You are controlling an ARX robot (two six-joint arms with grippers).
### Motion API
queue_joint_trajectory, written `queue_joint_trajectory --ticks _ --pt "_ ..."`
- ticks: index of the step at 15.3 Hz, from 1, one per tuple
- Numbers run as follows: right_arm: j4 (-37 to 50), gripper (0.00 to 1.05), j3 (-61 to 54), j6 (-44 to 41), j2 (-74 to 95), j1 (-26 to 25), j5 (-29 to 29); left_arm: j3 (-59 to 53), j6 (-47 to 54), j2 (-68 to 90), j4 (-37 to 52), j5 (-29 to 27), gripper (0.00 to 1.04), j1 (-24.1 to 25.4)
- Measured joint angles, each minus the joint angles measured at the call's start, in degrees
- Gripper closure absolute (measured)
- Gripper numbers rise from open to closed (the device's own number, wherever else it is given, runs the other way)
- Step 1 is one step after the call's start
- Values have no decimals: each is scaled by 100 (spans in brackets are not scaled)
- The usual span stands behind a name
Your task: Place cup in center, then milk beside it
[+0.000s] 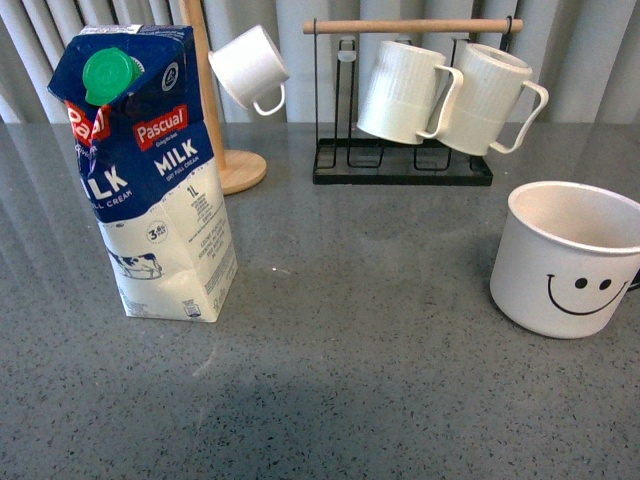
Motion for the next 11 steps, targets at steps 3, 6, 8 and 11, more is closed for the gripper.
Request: queue_joint_trajectory --ticks 3,6,8,11 --pt "0 7 0 -2 0 0 0 0 0 0 0 0 7 0" --pt "0 7 0 0 0 0 0 0 0 0 0 0 7 -2" --pt "391 7 72 501 341 162 330 0 0 0 0 0 7 0" --pt "1766 7 914 599 2052 85 -11 0 0 0 0 -2 7 0"
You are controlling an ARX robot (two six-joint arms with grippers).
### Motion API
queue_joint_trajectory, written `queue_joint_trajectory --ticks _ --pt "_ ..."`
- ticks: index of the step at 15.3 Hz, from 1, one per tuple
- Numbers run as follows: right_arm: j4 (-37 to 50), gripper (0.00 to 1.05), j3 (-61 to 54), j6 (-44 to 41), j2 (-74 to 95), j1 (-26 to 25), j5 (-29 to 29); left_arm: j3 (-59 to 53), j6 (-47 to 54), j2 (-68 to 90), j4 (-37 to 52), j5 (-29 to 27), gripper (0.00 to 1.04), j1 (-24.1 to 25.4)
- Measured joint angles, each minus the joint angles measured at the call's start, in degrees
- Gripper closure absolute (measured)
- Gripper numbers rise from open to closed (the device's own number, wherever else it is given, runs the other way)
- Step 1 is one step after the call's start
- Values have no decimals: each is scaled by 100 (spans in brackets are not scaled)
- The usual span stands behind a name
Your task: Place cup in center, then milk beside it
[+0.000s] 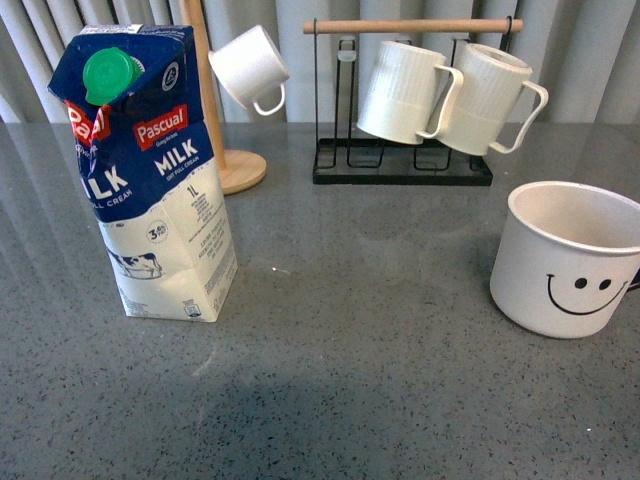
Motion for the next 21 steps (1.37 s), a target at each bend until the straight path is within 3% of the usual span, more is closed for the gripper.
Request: queue_joint_trajectory --ticks 2,4,7,11,21 --pt "697 7 942 -140 1576 -122 -525 0 0 0 0 2 7 -2" --pt "-22 7 2542 -632 3836 -267 -1314 0 0 0 0 0 7 0" --pt "-1290 7 3958 -1285 5525 -356 -1744 0 0 0 0 0 7 0" --pt "-2549 7 4686 -2072 6693 -378 -1897 0 0 0 0 2 7 -2" --pt "-3080 9 5239 -2625 7628 -70 -1725 0 0 0 0 0 7 0"
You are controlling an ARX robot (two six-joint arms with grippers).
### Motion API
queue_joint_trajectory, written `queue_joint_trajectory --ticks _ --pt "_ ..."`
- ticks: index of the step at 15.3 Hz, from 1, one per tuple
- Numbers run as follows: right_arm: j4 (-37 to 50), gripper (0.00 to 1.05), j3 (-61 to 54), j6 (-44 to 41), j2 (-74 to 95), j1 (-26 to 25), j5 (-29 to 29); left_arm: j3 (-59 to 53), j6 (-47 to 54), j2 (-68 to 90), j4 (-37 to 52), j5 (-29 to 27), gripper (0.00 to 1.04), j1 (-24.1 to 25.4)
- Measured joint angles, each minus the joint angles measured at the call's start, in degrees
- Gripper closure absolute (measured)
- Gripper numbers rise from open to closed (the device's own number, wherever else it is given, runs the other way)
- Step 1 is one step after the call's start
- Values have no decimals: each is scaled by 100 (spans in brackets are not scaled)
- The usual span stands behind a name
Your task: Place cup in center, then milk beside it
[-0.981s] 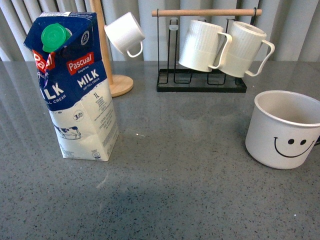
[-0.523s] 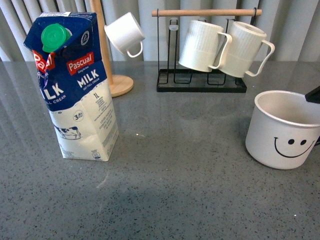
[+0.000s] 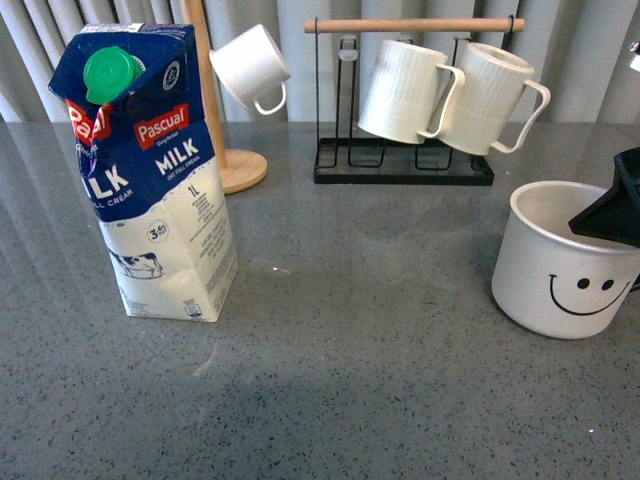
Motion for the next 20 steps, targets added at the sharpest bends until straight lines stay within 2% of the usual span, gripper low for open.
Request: queue_joint_trajectory --ticks 2,5,7,9,16,20 --pt "0 28 31 -11 50 0 37 0 0 0 0 2 7 0" --pt "-26 66 57 -22 85 28 48 0 0 0 0 2 7 0" --pt "-13 87 57 -20 85 33 46 0 0 0 0 2 7 0" --pt "26 101 118 55 46 79 -9 0 0 0 0 2 7 0" --pt "-372 101 232 439 -673 262 -50 0 0 0 0 2 7 0" --pt "-577 101 295 793 -706 721 245 0 0 0 0 2 7 -2"
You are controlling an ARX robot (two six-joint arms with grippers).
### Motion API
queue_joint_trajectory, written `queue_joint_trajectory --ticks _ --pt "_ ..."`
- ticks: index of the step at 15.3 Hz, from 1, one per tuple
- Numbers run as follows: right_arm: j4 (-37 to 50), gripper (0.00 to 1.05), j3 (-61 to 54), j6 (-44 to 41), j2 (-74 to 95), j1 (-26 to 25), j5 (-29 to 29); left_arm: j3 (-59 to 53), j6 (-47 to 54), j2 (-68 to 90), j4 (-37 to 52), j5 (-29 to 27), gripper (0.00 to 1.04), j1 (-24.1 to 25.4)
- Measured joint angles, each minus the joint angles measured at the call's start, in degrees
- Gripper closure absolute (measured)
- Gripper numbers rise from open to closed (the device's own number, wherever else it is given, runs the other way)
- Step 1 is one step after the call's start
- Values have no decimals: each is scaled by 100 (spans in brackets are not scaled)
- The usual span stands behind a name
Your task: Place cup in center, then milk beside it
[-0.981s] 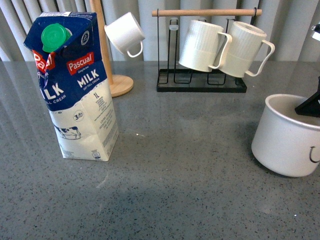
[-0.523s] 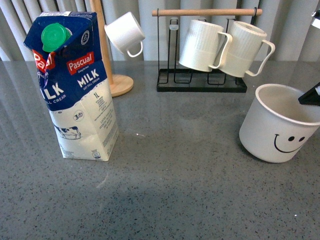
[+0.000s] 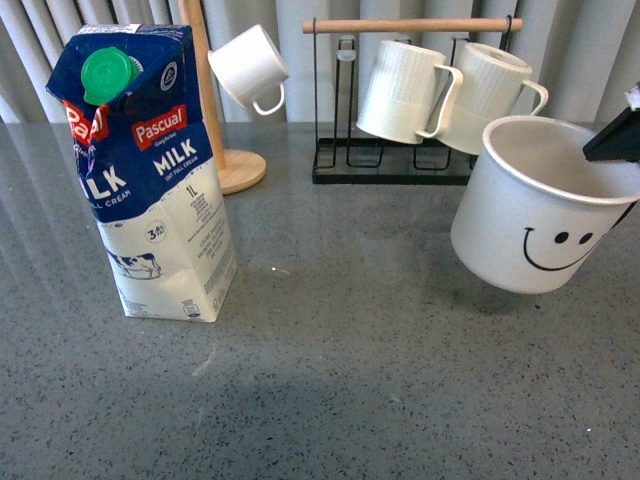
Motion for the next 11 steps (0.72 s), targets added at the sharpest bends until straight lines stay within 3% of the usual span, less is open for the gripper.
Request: queue_joint_trajectory --ticks 5,11 --pt "315 101 -9 428 197 597 306 0 0 0 0 0 7 2" --pt "479 101 -63 748 704 811 721 0 0 0 0 0 7 0"
